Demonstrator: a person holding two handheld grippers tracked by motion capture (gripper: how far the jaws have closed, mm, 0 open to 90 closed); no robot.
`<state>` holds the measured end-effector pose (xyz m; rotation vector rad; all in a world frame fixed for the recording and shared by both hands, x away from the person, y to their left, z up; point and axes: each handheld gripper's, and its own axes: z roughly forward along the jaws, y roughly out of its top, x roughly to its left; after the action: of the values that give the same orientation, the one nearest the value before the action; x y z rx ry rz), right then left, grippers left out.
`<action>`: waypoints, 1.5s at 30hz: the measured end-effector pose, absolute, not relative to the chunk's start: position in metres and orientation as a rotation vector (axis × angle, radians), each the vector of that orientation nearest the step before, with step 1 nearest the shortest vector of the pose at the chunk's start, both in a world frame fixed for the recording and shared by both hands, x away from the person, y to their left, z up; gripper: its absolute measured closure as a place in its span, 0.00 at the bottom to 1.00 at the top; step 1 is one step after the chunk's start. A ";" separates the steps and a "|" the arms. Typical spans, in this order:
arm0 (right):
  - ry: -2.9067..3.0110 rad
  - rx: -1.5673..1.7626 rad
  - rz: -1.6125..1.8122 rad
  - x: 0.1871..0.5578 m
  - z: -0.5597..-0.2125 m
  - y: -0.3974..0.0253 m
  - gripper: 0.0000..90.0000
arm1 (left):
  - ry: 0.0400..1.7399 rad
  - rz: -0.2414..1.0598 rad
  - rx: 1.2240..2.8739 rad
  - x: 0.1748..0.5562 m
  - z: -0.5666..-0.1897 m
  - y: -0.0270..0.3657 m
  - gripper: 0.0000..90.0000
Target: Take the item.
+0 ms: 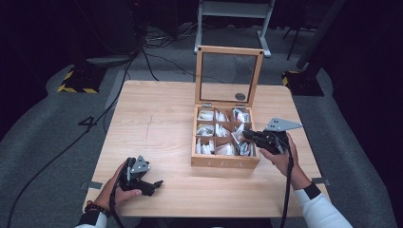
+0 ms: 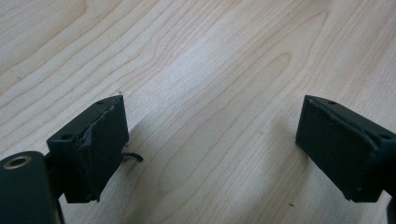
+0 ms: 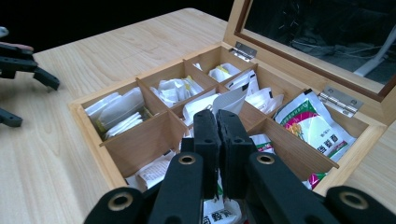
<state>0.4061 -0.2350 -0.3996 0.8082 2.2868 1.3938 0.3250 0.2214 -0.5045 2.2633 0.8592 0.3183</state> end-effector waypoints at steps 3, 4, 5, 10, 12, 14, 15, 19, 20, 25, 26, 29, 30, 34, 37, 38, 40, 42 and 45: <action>2.285 0.796 1.404 0.403 -0.397 -0.237 0.97 | 0.854 0.312 2.265 0.327 -0.505 0.221 0.09; 2.272 0.783 1.416 0.400 -0.395 -0.239 0.97 | 0.849 0.313 2.267 0.328 -0.505 0.221 0.09; 2.266 0.780 1.423 0.398 -0.394 -0.240 0.97 | 0.848 0.311 2.267 0.328 -0.505 0.221 0.09; 2.250 0.750 1.462 0.389 -0.388 -0.246 0.97 | 0.845 0.311 2.269 0.328 -0.505 0.221 0.09; 2.248 0.742 1.468 0.387 -0.387 -0.247 0.97 | 0.845 0.311 2.268 0.329 -0.505 0.221 0.09; 2.247 0.722 1.488 0.381 -0.383 -0.251 0.97 | 0.850 0.316 2.267 0.329 -0.505 0.221 0.09; 2.247 0.722 1.488 0.381 -0.383 -0.251 0.97 | 0.850 0.316 2.267 0.329 -0.505 0.221 0.09; 2.258 0.694 1.515 0.373 -0.378 -0.255 0.97 | 0.858 0.317 2.267 0.330 -0.505 0.220 0.08; 2.259 0.682 1.520 0.370 -0.378 -0.256 0.97 | 0.861 0.317 2.266 0.330 -0.505 0.220 0.08; 2.278 0.647 1.535 0.363 -0.377 -0.255 0.97 | 0.862 0.316 2.266 0.330 -0.505 0.220 0.08; 2.288 0.627 1.539 0.360 -0.377 -0.254 0.97 | 0.862 0.316 2.266 0.330 -0.505 0.220 0.08; 2.302 0.611 1.540 0.357 -0.378 -0.252 0.97 | 0.861 0.317 2.266 0.330 -0.505 0.220 0.08; 2.318 0.593 1.541 0.353 -0.379 -0.250 0.97 | 0.862 0.317 2.266 0.330 -0.505 0.220 0.08; 2.358 0.562 1.533 0.348 -0.384 -0.245 0.97 | 0.862 0.316 2.266 0.330 -0.505 0.220 0.08; 2.391 0.539 1.515 0.344 -0.390 -0.239 0.97 | 0.862 0.316 2.266 0.330 -0.505 0.220 0.08; 2.391 0.539 1.515 0.344 -0.390 -0.239 0.97 | 0.862 0.316 2.266 0.330 -0.505 0.220 0.08; 2.414 0.521 1.493 0.342 -0.394 -0.235 0.97 | 0.862 0.316 2.266 0.330 -0.505 0.220 0.08; 2.432 0.514 1.487 0.341 -0.396 -0.232 0.97 | 0.862 0.316 2.266 0.330 -0.505 0.220 0.08; 2.447 0.500 1.482 0.340 -0.399 -0.230 0.97 | 0.862 0.317 2.266 0.330 -0.505 0.220 0.08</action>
<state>0.3396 -0.2299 -0.3992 0.5001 2.4465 1.4817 0.3303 0.2202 -0.5048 2.2662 0.8617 0.3166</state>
